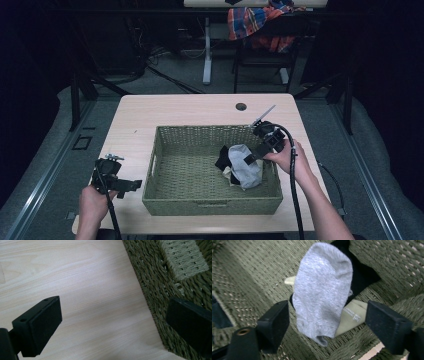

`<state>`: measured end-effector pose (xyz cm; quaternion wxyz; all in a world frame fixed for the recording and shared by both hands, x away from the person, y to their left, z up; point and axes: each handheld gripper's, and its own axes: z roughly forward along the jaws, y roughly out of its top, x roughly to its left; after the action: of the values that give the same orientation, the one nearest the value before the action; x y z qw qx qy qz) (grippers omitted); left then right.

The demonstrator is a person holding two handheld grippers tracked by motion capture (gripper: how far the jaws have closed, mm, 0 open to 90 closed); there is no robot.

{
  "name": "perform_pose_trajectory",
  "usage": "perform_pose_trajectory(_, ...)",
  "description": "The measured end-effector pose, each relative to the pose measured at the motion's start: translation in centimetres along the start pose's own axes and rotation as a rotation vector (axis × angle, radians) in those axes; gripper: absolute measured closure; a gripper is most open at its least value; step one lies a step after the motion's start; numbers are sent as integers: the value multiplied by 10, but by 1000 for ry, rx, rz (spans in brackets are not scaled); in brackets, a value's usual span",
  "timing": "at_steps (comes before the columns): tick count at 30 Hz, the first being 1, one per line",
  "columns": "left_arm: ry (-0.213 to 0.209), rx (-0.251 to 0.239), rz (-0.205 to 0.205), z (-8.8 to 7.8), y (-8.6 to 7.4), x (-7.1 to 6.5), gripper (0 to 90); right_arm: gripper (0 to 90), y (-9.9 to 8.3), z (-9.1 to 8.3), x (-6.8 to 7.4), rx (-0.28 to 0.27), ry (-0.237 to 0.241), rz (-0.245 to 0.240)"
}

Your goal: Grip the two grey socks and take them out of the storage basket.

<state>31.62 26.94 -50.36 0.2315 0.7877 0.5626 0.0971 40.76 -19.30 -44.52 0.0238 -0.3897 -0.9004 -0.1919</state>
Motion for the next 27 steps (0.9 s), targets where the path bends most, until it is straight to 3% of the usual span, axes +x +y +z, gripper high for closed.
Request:
perform_pose_trajectory(3, 0, -1, -1, 0, 0, 0, 10, 258, 0, 5, 2, 29, -28, 5)
perform_pose_trajectory(9, -2, -1, -1, 0, 0, 0, 10, 347, 1, 9, 5, 39, -62, 23)
perform_pose_trajectory(10, -3, -1, -2, 0, 0, 0, 10, 370, 2, 10, 5, 61, -64, 14)
perform_pose_trajectory(14, -3, 0, 0, 0, 0, 0, 10, 371, 2, 17, 8, 65, -67, 30)
perform_pose_trajectory(21, -6, 1, -1, 0, 0, 0, 10, 330, 6, 28, 17, 105, -70, -5)
perform_pose_trajectory(25, -5, 1, -1, 1, 0, 0, 10, 419, 8, 37, 24, 137, -99, -12)
perform_pose_trajectory(27, -4, 0, 0, 0, 0, 0, 11, 558, 9, 40, 25, 152, -129, -26)
